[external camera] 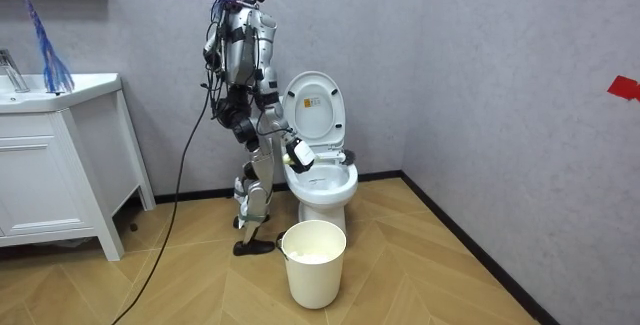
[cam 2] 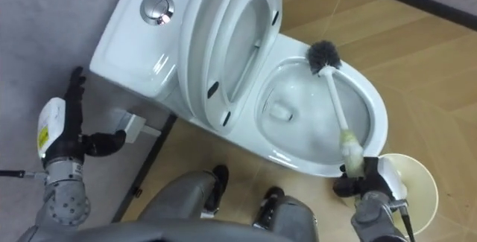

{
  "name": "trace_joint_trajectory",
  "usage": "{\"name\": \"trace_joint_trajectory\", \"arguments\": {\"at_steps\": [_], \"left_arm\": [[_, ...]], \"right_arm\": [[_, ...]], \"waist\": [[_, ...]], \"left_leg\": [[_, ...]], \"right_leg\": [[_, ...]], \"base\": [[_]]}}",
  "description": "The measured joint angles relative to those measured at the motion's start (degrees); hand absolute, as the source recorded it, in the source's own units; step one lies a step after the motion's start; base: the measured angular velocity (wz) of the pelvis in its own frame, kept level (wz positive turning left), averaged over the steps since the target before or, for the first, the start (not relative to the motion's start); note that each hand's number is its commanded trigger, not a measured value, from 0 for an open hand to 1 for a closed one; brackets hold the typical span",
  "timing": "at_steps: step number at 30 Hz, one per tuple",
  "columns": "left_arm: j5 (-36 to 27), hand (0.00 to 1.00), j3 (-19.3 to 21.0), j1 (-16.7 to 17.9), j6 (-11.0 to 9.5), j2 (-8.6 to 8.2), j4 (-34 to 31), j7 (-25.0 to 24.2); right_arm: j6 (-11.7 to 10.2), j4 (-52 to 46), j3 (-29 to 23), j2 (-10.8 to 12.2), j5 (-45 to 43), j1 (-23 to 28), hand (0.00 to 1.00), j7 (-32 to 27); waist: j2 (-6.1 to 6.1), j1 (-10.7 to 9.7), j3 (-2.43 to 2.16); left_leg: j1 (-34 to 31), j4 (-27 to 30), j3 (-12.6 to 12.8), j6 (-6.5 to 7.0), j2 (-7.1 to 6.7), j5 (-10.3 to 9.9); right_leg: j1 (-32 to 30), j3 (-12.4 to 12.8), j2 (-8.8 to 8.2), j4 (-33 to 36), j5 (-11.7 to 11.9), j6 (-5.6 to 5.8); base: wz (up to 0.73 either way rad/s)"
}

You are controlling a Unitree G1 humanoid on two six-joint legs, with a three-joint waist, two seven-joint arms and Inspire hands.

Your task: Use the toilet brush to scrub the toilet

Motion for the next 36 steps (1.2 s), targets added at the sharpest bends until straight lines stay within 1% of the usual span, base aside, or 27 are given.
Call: {"name": "trace_joint_trajectory", "arguments": {"at_steps": [1,3,4,6,8,9,10,12,13,14,15,17,18,19,20,21,22,24,25,26,28,30,32,35,36], "left_arm": [[3.26,0.00,-0.11,-0.43,-0.23,0.01,-0.61,0.48],[6.56,0.00,-0.32,-1.18,-0.90,0.03,-0.97,0.85],[7.96,0.00,-0.99,-1.49,-0.93,0.11,-0.96,0.99],[9.32,0.00,-1.90,-2.34,-0.99,0.18,-0.89,1.15],[9.91,0.00,-3.46,-3.40,-0.93,0.76,-0.68,1.59],[10.59,0.00,-4.43,-3.80,-0.94,1.35,-0.66,1.93],[10.63,0.00,-5.83,-4.37,-0.93,2.30,-0.53,1.94],[10.69,0.00,-7.52,-5.85,-0.92,3.33,0.56,1.93],[11.42,0.00,-8.45,-6.58,-0.90,4.01,1.46,1.92],[12.05,0.00,-8.78,-6.92,-0.91,4.41,1.96,1.91],[12.36,0.00,-9.81,-7.75,-0.86,5.23,3.17,1.90],[12.48,0.00,-10.44,-8.33,-0.73,6.00,4.12,1.95],[12.48,0.00,-10.98,-8.63,-0.53,6.79,4.91,2.01],[12.53,0.00,-11.40,-8.97,0.18,7.11,5.05,2.11],[12.63,0.00,-11.47,-9.08,0.48,7.10,5.05,2.12],[12.86,0.00,-11.80,-9.29,0.90,7.05,5.50,2.20],[12.88,0.00,-12.37,-10.02,1.36,7.09,5.82,2.25],[12.86,0.00,-12.74,-10.25,1.65,7.11,6.39,2.21],[12.83,0.00,-13.27,-10.48,1.79,7.28,6.78,2.21],[12.81,0.00,-13.54,-10.69,2.02,7.48,6.83,2.21],[12.88,0.00,-14.51,-11.35,3.28,8.30,6.91,2.23],[12.87,0.00,-14.88,-11.52,4.05,8.88,7.07,2.23],[12.86,0.00,-14.86,-11.51,4.75,8.90,7.19,2.30],[12.86,0.00,-14.87,-11.50,5.62,9.02,7.14,2.90],[12.87,0.00,-14.99,-11.52,6.03,9.01,7.13,2.97]], "right_arm": [[-0.05,0.66,0.06,-0.22,0.16,-0.16,1.00,0.57],[-0.18,1.79,0.34,-0.66,0.64,-0.68,1.00,1.66],[-0.29,2.44,0.42,-0.96,0.81,-1.10,1.00,2.42],[-0.35,2.46,0.69,-1.38,0.99,-1.75,1.00,3.67],[-0.35,2.41,1.31,-1.85,0.98,-2.48,1.00,4.79],[-0.34,2.47,1.37,-2.35,0.84,-3.14,1.00,5.63],[-0.26,2.49,1.59,-2.89,0.18,-3.75,1.00,6.22],[0.03,2.46,1.92,-3.56,-0.85,-4.77,1.00,6.91],[0.04,2.48,1.89,-3.84,-1.23,-5.53,1.00,7.41],[0.05,2.45,1.90,-3.92,-1.28,-5.84,1.00,7.67],[0.04,2.45,2.15,-4.11,-1.28,-6.27,1.00,8.15],[0.12,2.44,2.48,-4.23,-1.31,-6.78,1.00,8.94],[0.15,2.40,2.57,-4.25,-1.46,-7.13,1.00,9.65],[0.52,2.39,2.90,-4.36,-1.62,-7.59,1.00,10.35],[0.80,2.40,2.97,-4.47,-1.84,-7.90,1.00,10.72],[1.14,2.44,2.99,-4.87,-2.29,-8.30,1.00,11.38],[1.32,2.44,3.04,-5.31,-2.50,-8.67,1.00,11.89],[1.64,2.46,3.49,-5.74,-3.03,-9.71,1.00,12.60],[2.08,2.46,3.80,-5.91,-3.74,-9.91,1.00,12.79],[2.16,2.46,4.04,-6.10,-4.19,-10.13,1.00,12.85],[2.77,2.33,4.82,-7.15,-8.02,-11.41,1.00,12.74],[3.38,1.99,5.82,-8.06,-10.89,-12.04,1.00,12.28],[4.12,0.85,5.86,-8.55,-14.66,-11.98,1.00,11.77],[6.03,-1.42,7.13,-8.79,-21.70,-11.61,1.00,10.49],[7.45,-2.30,9.46,-8.99,-25.55,-11.41,1.00,10.22]], "waist": [[-0.01,0.07,0.01],[-0.03,0.01,0.03],[0.08,-0.01,0.03],[0.00,-0.22,0.09],[-0.30,-1.04,0.29],[-0.45,-1.55,0.39],[-0.59,-1.88,0.49],[-0.77,-2.35,0.59],[-0.75,-2.93,0.60],[-0.76,-3.08,0.60],[-0.79,-3.15,0.62],[-0.76,-3.45,0.65],[-0.85,-3.41,0.70],[-0.76,-3.44,0.68],[-0.78,-3.52,0.68],[-0.74,-3.56,0.73],[-0.75,-3.51,0.73],[-0.85,-3.40,0.81],[-1.01,-3.53,0.92],[-1.02,-3.51,0.92],[-1.39,-3.20,1.12],[-1.44,-3.04,1.10],[-1.48,-3.01,1.09],[-1.81,-2.83,0.96],[-2.03,-2.67,0.81]], "left_leg": [[0.15,-0.15,-0.10,-0.06,-0.05,0.05],[0.68,-0.27,-0.08,-0.05,-0.10,0.26],[0.78,-0.27,0.06,-0.05,-0.08,0.27],[0.62,-0.28,0.21,-0.06,-0.08,0.29],[0.56,-0.31,0.58,-0.04,-0.05,0.33],[0.52,-0.27,0.87,-0.02,-0.04,0.34],[0.31,-0.16,1.03,-0.01,-0.05,0.34],[-0.22,0.09,1.14,0.06,-0.10,0.38],[-0.60,0.24,1.14,0.12,-0.11,0.42],[-0.66,0.24,1.26,0.14,-0.09,0.43],[-0.61,0.22,1.94,0.18,0.06,0.45],[-0.50,0.14,2.48,0.19,0.11,0.45],[-0.67,0.10,2.80,0.21,0.11,0.46],[-1.05,0.12,3.13,0.29,0.15,0.51],[-1.29,0.12,3.33,0.38,0.09,0.58],[-1.53,-0.01,3.46,0.50,0.01,0.80],[-1.57,-0.39,3.75,0.64,-0.09,1.10],[-1.56,-0.54,3.99,0.73,-0.14,1.25],[-1.57,-0.49,4.00,0.73,-0.14,1.25],[-1.61,-0.49,4.10,0.73,-0.13,1.25],[-2.10,-0.51,4.79,0.78,-0.07,1.32],[-2.52,-0.51,5.23,0.79,-0.08,1.47],[-2.60,-0.54,5.52,0.74,-0.04,1.51],[-2.96,-0.85,6.01,0.56,0.05,1.72],[-2.94,-1.15,6.25,0.53,0.10,1.95]], "right_leg": [[0.12,-0.34,-0.30,0.02,-0.07,-0.09],[0.28,-0.31,-0.78,0.03,-0.25,-0.04],[0.37,-0.23,-0.77,0.04,-0.27,-0.04],[0.03,-0.09,-0.89,0.18,-0.29,-0.07],[-0.15,0.42,-0.88,0.21,-0.30,-0.09],[-0.29,0.59,-0.86,0.27,-0.31,-0.08],[-0.61,0.66,-0.84,0.39,-0.31,-0.08],[-1.34,0.76,-0.84,1.00,-0.31,-0.08],[-1.66,0.76,-0.86,1.17,-0.30,-0.09],[-1.78,0.84,-0.88,1.23,-0.30,-0.09],[-2.06,1.51,-0.86,1.44,-0.29,-0.08],[-2.39,2.05,-0.88,1.75,-0.27,-0.06],[-3.07,2.85,-0.87,2.23,-0.28,-0.05],[-3.60,2.98,-0.87,2.35,-0.26,-0.07],[-4.01,2.99,-0.98,2.65,-0.26,-0.08],[-4.59,3.04,-1.59,3.25,-0.29,-0.10],[-4.97,3.11,-1.84,3.51,-0.30,-0.09],[-5.12,3.24,-1.83,3.65,-0.29,-0.09],[-5.15,3.22,-1.81,3.79,-0.29,-0.09],[-5.25,3.26,-1.83,3.95,-0.29,-0.09],[-6.34,4.35,-1.73,4.61,-0.26,-0.08],[-7.18,4.83,-1.81,5.24,-0.24,-0.08],[-7.55,5.27,-1.67,5.30,-0.17,-0.19],[-8.27,5.78,-1.36,5.23,0.08,-0.44],[-8.50,5.87,-1.38,5.17,0.17,-0.53]], "base": [[0.11],[0.02],[0.00],[-0.06],[-0.07],[-0.09],[-0.08],[-0.03],[0.00],[-0.08],[-0.18],[-0.18],[-0.14],[-0.14],[-0.07],[0.00],[0.00],[-0.04],[0.00],[-0.03],[-0.13],[-0.14],[-0.11],[-0.09],[-0.05]]}}
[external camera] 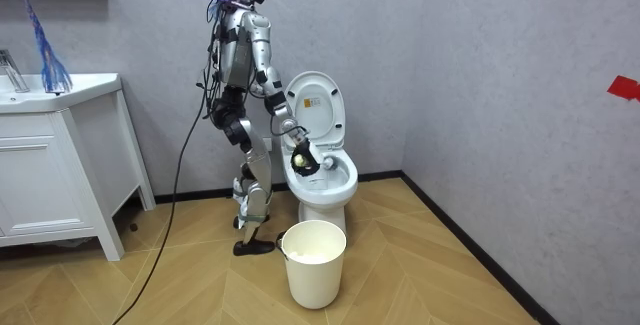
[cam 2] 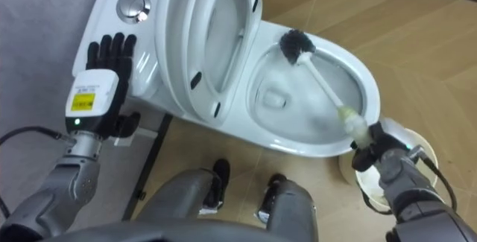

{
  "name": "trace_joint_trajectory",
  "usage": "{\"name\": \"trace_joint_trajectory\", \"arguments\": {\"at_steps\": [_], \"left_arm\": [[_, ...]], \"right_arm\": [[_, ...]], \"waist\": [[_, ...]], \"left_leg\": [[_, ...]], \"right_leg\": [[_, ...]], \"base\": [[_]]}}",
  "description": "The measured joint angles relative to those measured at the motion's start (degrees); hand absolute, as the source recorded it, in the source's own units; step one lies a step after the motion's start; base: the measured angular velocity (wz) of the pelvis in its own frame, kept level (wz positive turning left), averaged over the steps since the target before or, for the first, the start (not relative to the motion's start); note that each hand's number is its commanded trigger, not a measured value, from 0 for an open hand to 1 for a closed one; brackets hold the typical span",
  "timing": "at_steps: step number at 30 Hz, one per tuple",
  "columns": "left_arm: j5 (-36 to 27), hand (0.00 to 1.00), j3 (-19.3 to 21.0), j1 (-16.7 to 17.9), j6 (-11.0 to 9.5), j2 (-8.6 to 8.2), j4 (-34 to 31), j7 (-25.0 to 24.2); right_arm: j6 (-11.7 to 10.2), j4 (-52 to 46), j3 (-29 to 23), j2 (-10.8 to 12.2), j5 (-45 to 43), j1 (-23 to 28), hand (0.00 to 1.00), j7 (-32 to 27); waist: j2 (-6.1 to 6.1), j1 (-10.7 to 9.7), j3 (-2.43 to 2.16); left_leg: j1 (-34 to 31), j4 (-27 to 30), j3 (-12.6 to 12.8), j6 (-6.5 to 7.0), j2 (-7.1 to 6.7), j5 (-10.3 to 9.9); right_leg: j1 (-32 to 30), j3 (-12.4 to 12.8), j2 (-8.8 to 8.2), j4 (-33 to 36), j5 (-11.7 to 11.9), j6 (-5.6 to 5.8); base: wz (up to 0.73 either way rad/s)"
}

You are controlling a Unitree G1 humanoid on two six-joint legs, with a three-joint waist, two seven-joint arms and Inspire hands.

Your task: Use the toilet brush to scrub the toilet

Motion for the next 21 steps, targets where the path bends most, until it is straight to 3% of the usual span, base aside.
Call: {"name": "trace_joint_trajectory", "arguments": {"at_steps": [3,5,9,13,21], "left_arm": [[0.07,0.00,-0.90,-0.75,0.45,0.00,0.00,0.01],[0.49,0.00,-0.93,-0.66,0.66,0.00,-0.11,0.07],[0.76,0.00,-1.14,-0.13,1.65,-0.03,-0.05,0.14],[0.79,0.00,-1.35,-0.23,2.33,0.00,-0.04,-0.04],[0.72,0.00,-1.22,-0.42,2.28,0.07,-0.14,0.08]], "right_arm": [[2.80,-0.83,5.05,0.04,-9.49,1.49,1.00,0.48],[3.55,-2.39,5.32,0.18,-11.31,3.50,1.00,0.16],[5.45,-6.34,5.00,-0.03,-13.76,7.06,1.00,-0.08],[7.08,-10.54,4.74,-0.04,-13.76,10.31,1.00,0.02],[8.27,-16.30,4.74,-2.39,-13.75,15.11,1.00,0.04]], "waist": [[-0.09,1.57,-0.05],[0.08,1.77,-0.16],[0.04,1.27,-1.03],[-0.16,0.91,-1.39],[-0.97,0.72,-1.20]], "left_leg": [[-0.10,-0.32,0.64,-0.02,0.19,0.31],[-0.40,-0.30,0.97,-0.02,0.26,0.31],[-0.46,-0.69,1.06,0.07,0.07,0.52],[-0.31,-0.49,1.21,0.15,0.38,0.57],[-0.39,-0.18,2.63,0.27,0.93,0.50]], "right_leg": [[-0.51,0.24,0.00,-0.12,0.24,-0.19],[-0.91,0.42,0.01,-0.13,0.28,-0.19],[-1.15,0.55,-0.22,-0.17,0.33,-0.13],[-0.26,0.05,-0.12,-1.07,0.64,0.05],[0.05,0.09,0.30,-1.23,0.84,0.22]], "base": [[-0.07],[-0.09],[-0.01],[0.05],[0.00]]}}
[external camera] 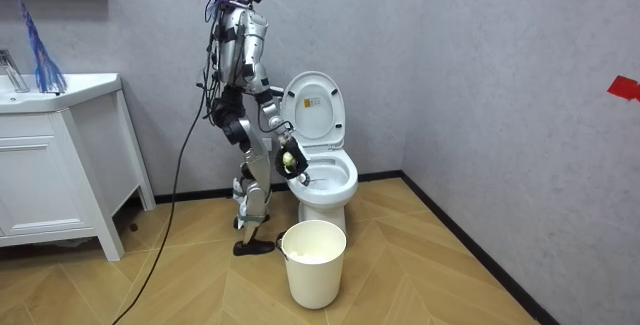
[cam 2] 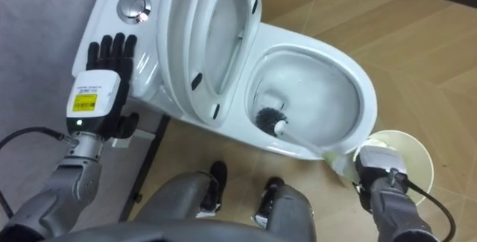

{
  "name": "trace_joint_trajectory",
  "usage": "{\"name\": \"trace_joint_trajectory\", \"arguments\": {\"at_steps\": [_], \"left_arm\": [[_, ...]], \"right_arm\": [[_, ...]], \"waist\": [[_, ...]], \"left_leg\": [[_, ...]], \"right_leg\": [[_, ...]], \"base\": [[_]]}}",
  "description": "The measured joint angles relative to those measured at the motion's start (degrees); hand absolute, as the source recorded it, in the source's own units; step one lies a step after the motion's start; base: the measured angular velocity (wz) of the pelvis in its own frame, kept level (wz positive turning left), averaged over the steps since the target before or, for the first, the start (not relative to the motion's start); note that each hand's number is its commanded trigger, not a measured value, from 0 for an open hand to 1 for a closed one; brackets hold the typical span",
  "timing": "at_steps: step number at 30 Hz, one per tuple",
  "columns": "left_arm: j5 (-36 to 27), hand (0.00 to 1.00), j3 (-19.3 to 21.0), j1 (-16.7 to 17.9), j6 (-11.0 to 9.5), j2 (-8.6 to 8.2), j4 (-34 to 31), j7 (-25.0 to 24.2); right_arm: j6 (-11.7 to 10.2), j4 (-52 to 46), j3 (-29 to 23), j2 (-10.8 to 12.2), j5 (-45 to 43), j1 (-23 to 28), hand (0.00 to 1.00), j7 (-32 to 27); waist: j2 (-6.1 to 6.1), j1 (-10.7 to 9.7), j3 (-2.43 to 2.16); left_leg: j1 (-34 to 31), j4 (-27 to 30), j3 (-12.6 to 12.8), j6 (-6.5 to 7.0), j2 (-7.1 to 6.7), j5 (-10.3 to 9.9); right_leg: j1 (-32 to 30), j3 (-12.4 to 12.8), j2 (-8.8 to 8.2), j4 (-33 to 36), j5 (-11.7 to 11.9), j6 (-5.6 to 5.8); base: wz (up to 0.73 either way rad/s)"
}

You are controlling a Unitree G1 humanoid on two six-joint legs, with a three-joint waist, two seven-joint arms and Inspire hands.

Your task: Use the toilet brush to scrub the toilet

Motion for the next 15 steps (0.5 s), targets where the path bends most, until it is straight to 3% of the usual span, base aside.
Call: {"name": "trace_joint_trajectory", "arguments": {"at_steps": [5,9,10,11,13,15], "left_arm": [[-1.01,0.00,-0.13,-0.88,-0.59,0.03,0.08,0.95],[-3.08,0.00,-1.35,-3.41,-1.99,0.32,0.12,1.67],[-3.65,0.00,-1.91,-4.81,-2.61,0.46,0.23,1.66],[-4.19,0.00,-2.14,-5.57,-3.13,0.54,0.19,1.66],[-4.22,0.00,-3.11,-9.14,-4.70,1.20,0.35,2.30],[-4.15,0.00,-4.45,-11.72,-5.37,2.41,0.23,2.51]], "right_arm": [[-0.11,2.50,0.47,-0.06,0.32,-1.91,1.00,-1.64],[-0.91,6.71,3.31,-0.86,0.39,-8.92,1.00,-1.97],[-1.30,7.96,4.58,-1.26,0.79,-11.22,1.00,-1.99],[-1.50,8.80,5.35,-1.37,1.47,-12.70,1.00,-1.91],[-2.45,11.46,8.20,-1.93,4.09,-19.56,1.00,-0.93],[-3.35,14.57,9.20,-1.89,7.93,-25.23,1.00,-0.78]], "waist": [[0.06,0.14,0.06],[0.20,1.22,0.40],[0.28,1.78,0.90],[0.06,2.26,1.06],[0.05,4.18,1.81],[-0.33,5.27,2.20]], "left_leg": [[-1.43,0.75,-0.76,-0.03,0.12,0.01],[-4.10,2.45,-1.59,-0.06,0.09,0.03],[-4.94,3.22,-2.15,-0.08,0.12,0.04],[-5.51,3.54,-2.24,-0.09,0.12,0.04],[-8.50,4.57,-2.70,-0.35,0.11,0.29],[-10.40,5.30,-3.73,-0.53,0.03,0.92]], "right_leg": [[-0.75,-0.84,0.18,0.20,0.07,-0.20],[-2.66,-2.23,-0.66,1.51,-0.18,-0.58],[-3.03,-2.74,-0.68,1.86,-0.20,-0.66],[-3.64,-2.71,-0.69,2.23,-0.24,-0.72],[-6.32,-3.23,-0.84,3.59,-0.10,-1.21],[-8.18,-3.52,-1.21,4.60,-0.11,-1.36]], "base": [[0.08],[0.12],[0.17],[0.13],[0.08],[0.20]]}}
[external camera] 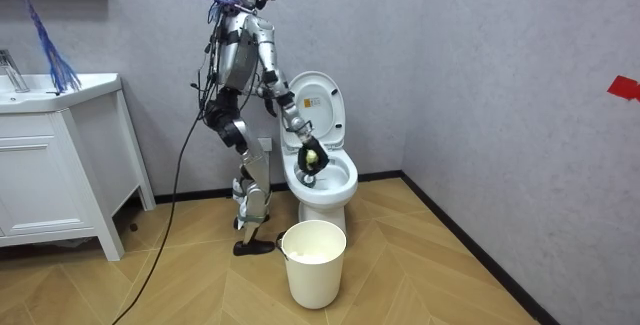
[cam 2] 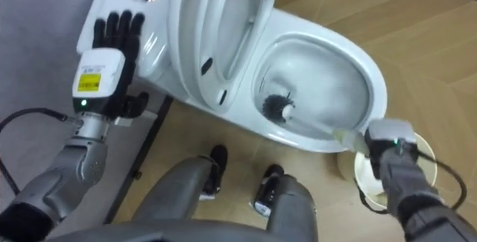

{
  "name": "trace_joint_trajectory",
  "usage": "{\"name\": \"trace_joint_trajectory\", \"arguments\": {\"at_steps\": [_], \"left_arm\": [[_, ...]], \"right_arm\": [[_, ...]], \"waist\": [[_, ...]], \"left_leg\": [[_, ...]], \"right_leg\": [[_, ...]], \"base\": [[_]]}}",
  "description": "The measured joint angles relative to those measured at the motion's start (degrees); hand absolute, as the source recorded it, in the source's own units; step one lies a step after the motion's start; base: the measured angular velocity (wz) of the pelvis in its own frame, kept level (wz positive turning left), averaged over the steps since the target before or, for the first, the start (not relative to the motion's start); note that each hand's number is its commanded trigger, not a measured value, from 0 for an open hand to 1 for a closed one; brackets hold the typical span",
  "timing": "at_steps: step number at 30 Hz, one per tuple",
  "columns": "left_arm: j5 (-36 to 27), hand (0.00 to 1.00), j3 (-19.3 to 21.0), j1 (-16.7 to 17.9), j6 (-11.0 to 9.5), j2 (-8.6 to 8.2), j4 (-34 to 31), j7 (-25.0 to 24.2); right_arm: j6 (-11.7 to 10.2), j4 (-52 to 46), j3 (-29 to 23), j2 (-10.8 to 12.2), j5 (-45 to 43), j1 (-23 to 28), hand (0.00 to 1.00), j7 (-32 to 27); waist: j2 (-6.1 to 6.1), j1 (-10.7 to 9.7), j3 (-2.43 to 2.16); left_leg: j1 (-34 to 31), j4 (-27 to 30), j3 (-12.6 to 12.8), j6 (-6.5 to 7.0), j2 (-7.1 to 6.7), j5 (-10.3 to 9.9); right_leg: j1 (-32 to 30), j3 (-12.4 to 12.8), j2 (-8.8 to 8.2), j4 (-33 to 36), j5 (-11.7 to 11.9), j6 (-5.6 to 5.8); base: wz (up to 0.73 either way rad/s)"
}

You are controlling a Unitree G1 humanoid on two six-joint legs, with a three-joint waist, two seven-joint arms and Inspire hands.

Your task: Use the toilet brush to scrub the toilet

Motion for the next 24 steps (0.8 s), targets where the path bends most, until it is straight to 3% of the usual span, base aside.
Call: {"name": "trace_joint_trajectory", "arguments": {"at_steps": [4,6,10,17,21,23,24], "left_arm": [[0.08,0.00,-0.87,-3.07,-1.43,1.70,-1.38,0.41],[0.08,0.00,-0.90,-3.36,-1.64,2.61,-2.45,1.40],[0.14,0.00,-0.76,-3.49,-1.19,2.87,-4.51,2.47],[1.13,0.00,0.42,-4.46,-0.45,3.21,-3.99,2.24],[1.13,0.00,0.15,-4.59,-0.63,3.56,-3.28,1.41],[1.18,0.00,0.01,-4.65,-1.40,3.55,-2.64,1.41],[1.03,0.00,-0.04,-4.58,-1.75,3.58,-2.63,1.26]], "right_arm": [[0.32,6.97,0.35,-1.24,7.16,-10.61,1.00,0.10],[0.13,8.45,0.35,-2.32,9.77,-12.82,1.00,0.09],[0.12,8.79,0.04,-3.98,11.13,-13.83,1.00,-0.87],[0.22,7.94,0.01,-4.31,6.19,-13.87,1.00,-1.59],[2.49,2.99,3.41,-4.45,-1.98,-12.36,1.00,-1.36],[3.41,0.57,4.53,-4.18,-6.46,-10.54,1.00,-0.54],[4.72,-0.89,4.98,-4.02,-8.27,-8.92,1.00,-0.32]], "waist": [[-1.41,1.78,0.98],[-1.52,1.81,1.14],[-1.79,1.64,1.29],[-1.51,1.84,1.21],[0.18,2.24,1.31],[1.40,3.02,1.23],[2.72,3.33,1.17]], "left_leg": [[-3.06,0.52,-0.55,-0.13,-0.29,0.48],[-4.91,1.41,-1.04,-0.16,-0.30,0.50],[-7.61,2.58,-0.53,0.02,-1.41,0.61],[-8.84,3.87,-0.23,-0.05,-1.16,0.66],[-8.55,4.22,-1.20,-0.14,-1.21,0.67],[-8.62,4.26,-1.44,-0.23,-1.07,0.61],[-8.60,4.24,-1.94,-0.27,-1.06,0.59]], "right_leg": [[-2.89,-0.76,-0.69,1.76,-0.24,-0.44],[-4.36,-1.05,-0.64,2.58,-0.23,-0.48],[-8.19,-0.51,-2.38,6.40,-1.05,-0.55],[-9.33,-0.66,-2.43,6.87,-1.30,-1.03],[-8.27,-1.89,-2.40,6.41,-1.32,-1.08],[-7.79,-2.28,-1.84,5.50,-1.19,-1.10],[-7.12,-3.12,-1.53,4.60,-0.95,-1.10]], "base": [[0.12],[0.10],[0.06],[-0.04],[0.08],[0.05],[0.12]]}}
